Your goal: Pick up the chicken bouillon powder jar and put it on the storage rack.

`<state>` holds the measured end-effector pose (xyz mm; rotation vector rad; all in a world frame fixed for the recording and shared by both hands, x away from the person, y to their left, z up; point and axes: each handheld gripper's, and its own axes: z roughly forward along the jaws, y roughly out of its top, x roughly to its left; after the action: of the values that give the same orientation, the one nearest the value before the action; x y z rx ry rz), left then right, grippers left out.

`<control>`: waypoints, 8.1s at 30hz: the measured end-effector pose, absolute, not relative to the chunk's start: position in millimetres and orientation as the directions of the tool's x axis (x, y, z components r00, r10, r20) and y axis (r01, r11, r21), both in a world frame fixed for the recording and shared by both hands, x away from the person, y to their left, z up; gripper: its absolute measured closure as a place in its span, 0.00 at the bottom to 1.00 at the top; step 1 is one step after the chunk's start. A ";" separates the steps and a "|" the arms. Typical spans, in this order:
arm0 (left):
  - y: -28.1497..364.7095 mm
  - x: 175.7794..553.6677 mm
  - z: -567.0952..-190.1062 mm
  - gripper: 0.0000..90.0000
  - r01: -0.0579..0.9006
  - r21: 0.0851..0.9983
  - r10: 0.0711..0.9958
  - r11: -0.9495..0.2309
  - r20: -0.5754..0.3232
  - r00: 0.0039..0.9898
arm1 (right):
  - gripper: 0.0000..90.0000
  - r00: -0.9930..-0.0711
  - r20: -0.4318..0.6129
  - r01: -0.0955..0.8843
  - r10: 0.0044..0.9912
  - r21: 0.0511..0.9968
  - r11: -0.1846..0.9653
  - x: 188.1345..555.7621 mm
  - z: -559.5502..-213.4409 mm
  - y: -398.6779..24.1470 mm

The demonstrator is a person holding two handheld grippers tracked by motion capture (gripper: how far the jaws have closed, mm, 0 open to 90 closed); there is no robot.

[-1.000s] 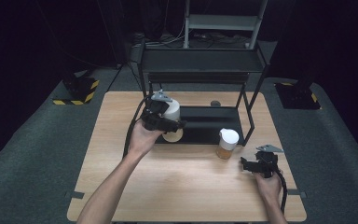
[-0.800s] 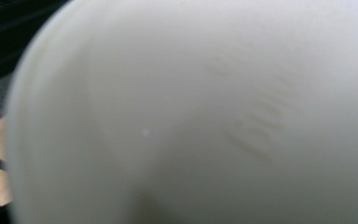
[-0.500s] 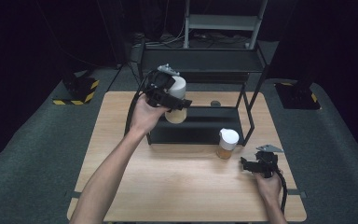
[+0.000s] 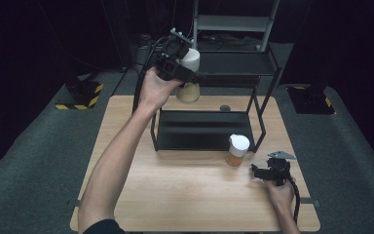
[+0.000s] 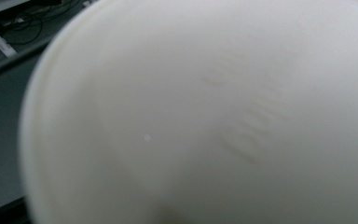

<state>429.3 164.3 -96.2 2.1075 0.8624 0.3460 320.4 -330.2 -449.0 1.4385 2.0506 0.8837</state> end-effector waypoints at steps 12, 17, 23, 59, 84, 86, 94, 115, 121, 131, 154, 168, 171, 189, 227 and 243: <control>148.3 450.7 -71.9 0.37 0.490 0.783 0.764 -0.384 -0.029 0.645 | 0.08 -0.332 -0.021 0.633 0.943 0.737 0.239 320.4 -449.0 -330.3; 134.8 459.6 -67.7 0.37 0.503 0.779 0.803 -0.375 0.001 0.596 | 0.08 -0.332 -0.021 0.632 0.943 0.737 0.239 320.4 -449.2 -330.3; 130.2 470.7 -70.1 0.38 0.525 0.782 0.841 -0.336 -0.001 0.540 | 0.08 -0.332 -0.021 0.632 0.943 0.737 0.239 320.4 -449.1 -330.3; 131.6 483.8 -89.4 0.37 0.528 0.792 0.879 -0.306 0.021 0.477 | 0.08 -0.333 -0.021 0.632 0.943 0.737 0.240 320.4 -449.2 -330.3; 157.1 451.3 -81.9 0.10 0.496 0.813 0.854 -0.303 0.001 0.520 | 0.08 -0.333 -0.021 0.633 0.943 0.736 0.240 320.5 -449.0 -330.3; 157.1 448.7 -81.4 0.10 0.498 0.810 0.854 -0.309 0.006 0.520 | 0.08 -0.332 -0.021 0.633 0.943 0.736 0.239 320.5 -449.0 -330.2; 164.6 436.2 -86.9 0.10 0.483 0.818 0.855 -0.313 0.021 0.517 | 0.08 -0.332 -0.020 0.633 0.943 0.737 0.239 320.5 -449.0 -330.2; 180.5 410.2 -113.9 0.10 0.464 0.824 0.832 -0.326 0.017 0.554 | 0.08 -0.330 -0.019 0.634 0.944 0.736 0.237 320.5 -448.9 -330.0; 180.7 406.0 -122.6 0.10 0.460 0.821 0.823 -0.339 0.021 0.568 | 0.08 -0.331 -0.019 0.634 0.944 0.736 0.237 320.5 -448.9 -330.0; 179.0 396.0 -140.4 0.10 0.452 0.809 0.802 -0.376 0.040 0.596 | 0.08 -0.330 -0.019 0.634 0.944 0.736 0.237 320.5 -448.9 -330.0; 188.7 387.4 -186.6 0.10 0.470 0.809 0.797 -0.353 -0.003 0.604 | 0.08 -0.331 -0.020 0.633 0.943 0.736 0.238 320.5 -448.9 -330.1; 194.5 383.4 -213.1 0.10 0.489 0.805 0.802 -0.335 -0.030 0.597 | 0.08 -0.331 -0.019 0.634 0.943 0.736 0.237 320.5 -448.9 -330.2; 193.5 381.8 -217.8 0.10 0.493 0.803 0.805 -0.335 -0.027 0.592 | 0.08 -0.331 -0.019 0.633 0.943 0.736 0.237 320.5 -449.0 -330.1; 191.3 375.0 -244.3 0.10 0.501 0.798 0.799 -0.336 -0.041 0.600 | 0.08 -0.332 -0.020 0.633 0.943 0.737 0.238 320.6 -449.0 -330.2; 191.5 363.8 -314.4 0.09 0.563 0.757 0.811 -0.331 -0.077 0.580 | 0.08 -0.331 -0.020 0.633 0.943 0.736 0.238 320.5 -449.0 -330.1; 182.8 361.8 -350.5 0.09 0.602 0.724 0.829 -0.337 -0.075 0.555 | 0.08 -0.330 -0.019 0.634 0.944 0.736 0.237 320.5 -449.0 -330.1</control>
<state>361.8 182.8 -350.5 2.0651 1.1461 0.4000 320.5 -330.1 -449.0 1.4411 2.0498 0.8842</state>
